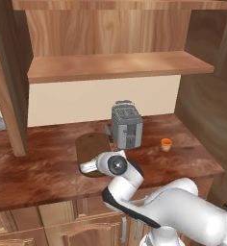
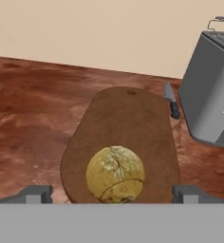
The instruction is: Pick the bread, place it on the cutting board, pick the jam, place it on the counter, and close the cabinet.
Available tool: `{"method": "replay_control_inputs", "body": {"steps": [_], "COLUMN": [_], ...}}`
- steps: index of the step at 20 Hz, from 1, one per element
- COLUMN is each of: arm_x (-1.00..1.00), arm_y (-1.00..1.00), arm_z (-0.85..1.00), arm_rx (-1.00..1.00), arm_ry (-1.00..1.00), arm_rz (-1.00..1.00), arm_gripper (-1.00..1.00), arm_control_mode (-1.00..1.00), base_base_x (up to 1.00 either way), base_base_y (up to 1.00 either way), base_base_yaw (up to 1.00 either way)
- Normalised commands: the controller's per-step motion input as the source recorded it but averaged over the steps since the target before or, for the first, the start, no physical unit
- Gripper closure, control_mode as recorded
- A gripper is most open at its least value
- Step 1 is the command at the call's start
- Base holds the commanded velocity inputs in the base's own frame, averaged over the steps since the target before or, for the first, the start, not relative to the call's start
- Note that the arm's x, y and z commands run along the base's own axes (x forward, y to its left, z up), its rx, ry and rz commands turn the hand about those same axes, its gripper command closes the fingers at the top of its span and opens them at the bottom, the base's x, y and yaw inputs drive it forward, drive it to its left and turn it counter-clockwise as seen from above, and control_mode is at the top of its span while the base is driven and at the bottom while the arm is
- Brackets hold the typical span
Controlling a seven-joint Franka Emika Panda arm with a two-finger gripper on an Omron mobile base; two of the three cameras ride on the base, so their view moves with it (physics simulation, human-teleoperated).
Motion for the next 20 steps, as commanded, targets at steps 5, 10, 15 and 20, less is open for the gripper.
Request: {"method": "replay_control_inputs", "body": {"steps": [5,10,15,20], "arm_x": [-0.17,-0.26,-0.25,-0.25], "arm_y": [0.0,0.0,0.0,0.0], "arm_z": [0.31,0.35,0.38,0.38], "arm_rx": [0.0,0.0,0.0,0.0], "arm_ry": [-0.08,-0.08,-0.09,-0.1], "arm_rz": [0.0,0.0,0.0,0.0], "arm_gripper": [-1.0,-1.0,-1.0,-1.0], "arm_control_mode": [-1.0,-1.0,-1.0,-1.0], "base_base_x": [0.0,0.0,0.0,0.0], "base_base_y": [0.0,0.0,0.0,0.0], "base_base_yaw": [0.0,0.0,0.0,0.0]}}
